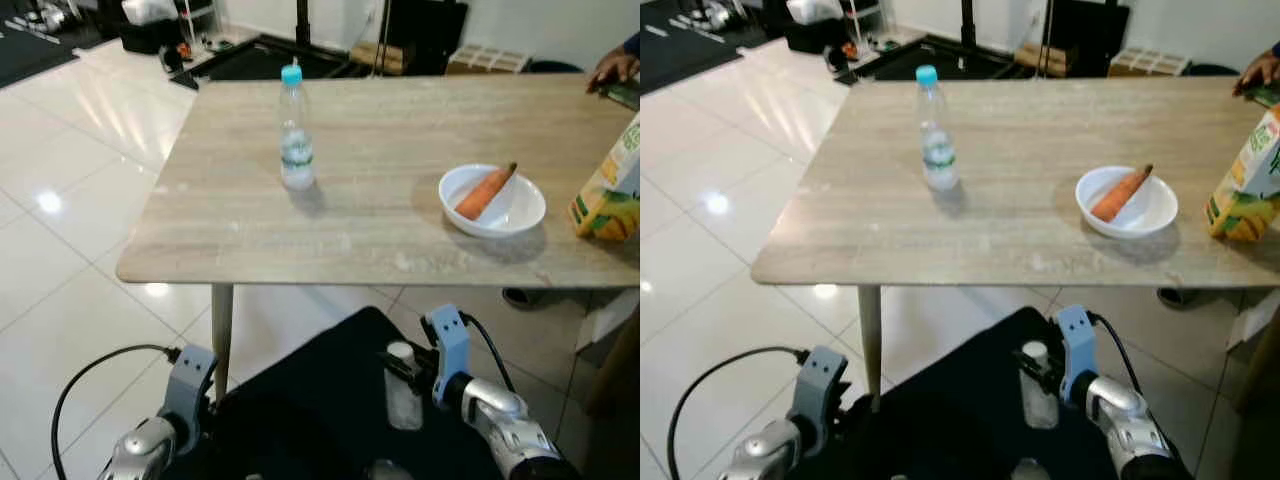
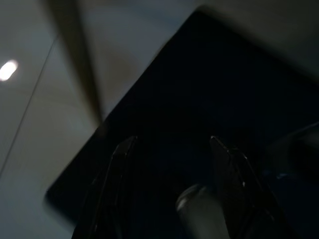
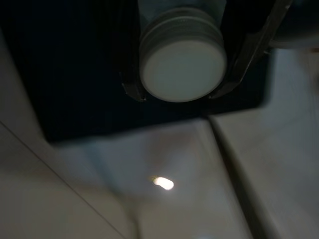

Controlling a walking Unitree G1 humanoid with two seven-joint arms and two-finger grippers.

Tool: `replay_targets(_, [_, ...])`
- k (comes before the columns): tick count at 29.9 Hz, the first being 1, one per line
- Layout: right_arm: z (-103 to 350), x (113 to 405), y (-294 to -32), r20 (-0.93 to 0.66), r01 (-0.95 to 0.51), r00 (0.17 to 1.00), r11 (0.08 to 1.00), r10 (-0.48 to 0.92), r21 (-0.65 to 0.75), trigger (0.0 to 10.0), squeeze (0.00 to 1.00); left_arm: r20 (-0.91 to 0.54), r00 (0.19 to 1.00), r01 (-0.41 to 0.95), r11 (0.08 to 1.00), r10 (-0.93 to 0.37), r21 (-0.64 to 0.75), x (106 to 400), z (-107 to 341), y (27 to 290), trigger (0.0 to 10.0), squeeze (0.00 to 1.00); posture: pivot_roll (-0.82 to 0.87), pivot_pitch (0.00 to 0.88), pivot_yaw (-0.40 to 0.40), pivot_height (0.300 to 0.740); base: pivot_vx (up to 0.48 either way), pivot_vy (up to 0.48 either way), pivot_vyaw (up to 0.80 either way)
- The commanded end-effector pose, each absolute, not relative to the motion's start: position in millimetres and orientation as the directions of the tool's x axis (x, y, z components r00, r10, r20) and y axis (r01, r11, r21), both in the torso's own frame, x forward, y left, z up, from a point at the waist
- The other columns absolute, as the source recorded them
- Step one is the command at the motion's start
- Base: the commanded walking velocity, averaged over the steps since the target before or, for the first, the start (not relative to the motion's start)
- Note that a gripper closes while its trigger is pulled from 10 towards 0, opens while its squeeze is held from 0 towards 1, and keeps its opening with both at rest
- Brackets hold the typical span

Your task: Restocking fridge

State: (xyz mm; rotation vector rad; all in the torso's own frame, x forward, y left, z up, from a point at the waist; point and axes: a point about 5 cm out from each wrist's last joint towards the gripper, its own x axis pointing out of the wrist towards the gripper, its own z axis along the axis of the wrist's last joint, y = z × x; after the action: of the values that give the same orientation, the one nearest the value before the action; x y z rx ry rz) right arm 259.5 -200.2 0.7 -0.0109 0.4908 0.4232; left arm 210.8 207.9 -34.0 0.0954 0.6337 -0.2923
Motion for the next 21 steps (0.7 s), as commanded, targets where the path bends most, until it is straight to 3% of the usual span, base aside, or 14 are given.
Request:
replay_targets(1, [-24,243,-206,-0.531,-0.185,0.828,0.982,0.179,0.043,0.0,0.00,-0.692,0.713,0.186,0.982,-0.112,0.033,183,-60,214,10.0,0.00,-0.17,0.078,0.062,0.725,0.000,0.000,0.00])
replay_targets(4, [-39,233,-212,-0.580,0.041,0.815,0.997,0.003,0.062,0.0,0.00,-0.722,0.690,0.138,0.988,-0.047,0.068,176,-69,215,10.0,0.00,-0.18,0.065,0.065,0.725,0.000,0.000,0.00])
replay_targets(10, [-48,224,-214,-0.622,0.167,0.777,0.985,-0.099,0.052,0.0,0.00,-0.713,0.700,0.124,0.990,-0.040,0.067,180,-70,210,10.0,0.00,-0.17,0.058,0.056,0.725,0.000,0.000,0.00])
replay_targets(11, [-49,224,-215,-0.618,0.190,0.777,0.981,-0.121,0.047,1.4,0.00,-0.684,0.728,0.086,0.995,-0.036,0.039,186,-68,208,10.0,0.00,-0.17,0.059,0.053,0.725,0.000,0.000,0.00])
replay_targets(12, [-48,225,-214,-0.601,0.201,0.789,0.978,-0.128,0.056,10.0,0.00,-0.650,0.759,0.021,1.000,-0.021,-0.008,192,-64,207,10.0,0.00,-0.17,0.056,0.052,0.725,0.000,0.000,0.00])
replay_targets(17, [-46,229,-203,-0.565,0.160,0.821,0.983,-0.081,0.091,10.0,0.00,-0.593,0.805,-0.051,0.997,0.011,-0.050,201,-59,205,10.0,0.00,-0.17,0.063,0.045,0.725,0.000,0.000,0.00])
replay_targets(21, [-43,235,-198,-0.534,0.165,0.843,0.975,-0.061,0.149,10.0,0.00,-0.577,0.814,0.062,0.997,-0.076,-0.043,205,-58,190,10.0,0.00,-0.17,0.076,0.040,0.725,0.000,0.000,0.00])
